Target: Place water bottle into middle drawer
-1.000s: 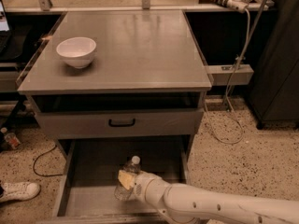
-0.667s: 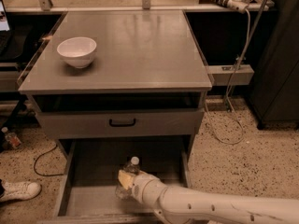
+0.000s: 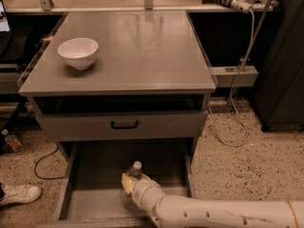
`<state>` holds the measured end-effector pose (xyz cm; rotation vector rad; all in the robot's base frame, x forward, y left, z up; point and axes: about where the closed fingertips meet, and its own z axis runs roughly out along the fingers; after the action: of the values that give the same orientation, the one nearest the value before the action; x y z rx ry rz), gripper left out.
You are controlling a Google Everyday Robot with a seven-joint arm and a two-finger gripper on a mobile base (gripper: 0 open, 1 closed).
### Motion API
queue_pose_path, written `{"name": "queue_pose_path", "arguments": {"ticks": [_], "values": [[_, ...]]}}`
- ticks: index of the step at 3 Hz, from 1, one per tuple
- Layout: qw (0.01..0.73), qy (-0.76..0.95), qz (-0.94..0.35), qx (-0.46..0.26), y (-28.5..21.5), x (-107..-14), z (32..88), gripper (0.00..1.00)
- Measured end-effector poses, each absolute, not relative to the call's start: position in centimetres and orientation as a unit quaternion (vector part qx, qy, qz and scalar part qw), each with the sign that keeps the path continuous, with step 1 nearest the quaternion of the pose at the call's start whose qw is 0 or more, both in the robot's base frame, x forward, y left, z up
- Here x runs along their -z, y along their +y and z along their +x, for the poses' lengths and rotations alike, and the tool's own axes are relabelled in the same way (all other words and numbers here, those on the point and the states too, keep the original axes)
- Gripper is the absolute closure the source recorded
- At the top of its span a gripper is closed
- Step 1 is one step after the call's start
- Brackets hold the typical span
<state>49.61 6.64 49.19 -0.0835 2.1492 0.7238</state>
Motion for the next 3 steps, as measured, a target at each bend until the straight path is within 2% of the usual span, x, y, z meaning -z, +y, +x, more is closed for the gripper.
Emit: {"name": "queue_pose_path", "arguments": {"ticks": [3], "values": [[0.482, 0.850, -0.008, -0.213, 4.2, -48.0, 52.4, 1.00]]}}
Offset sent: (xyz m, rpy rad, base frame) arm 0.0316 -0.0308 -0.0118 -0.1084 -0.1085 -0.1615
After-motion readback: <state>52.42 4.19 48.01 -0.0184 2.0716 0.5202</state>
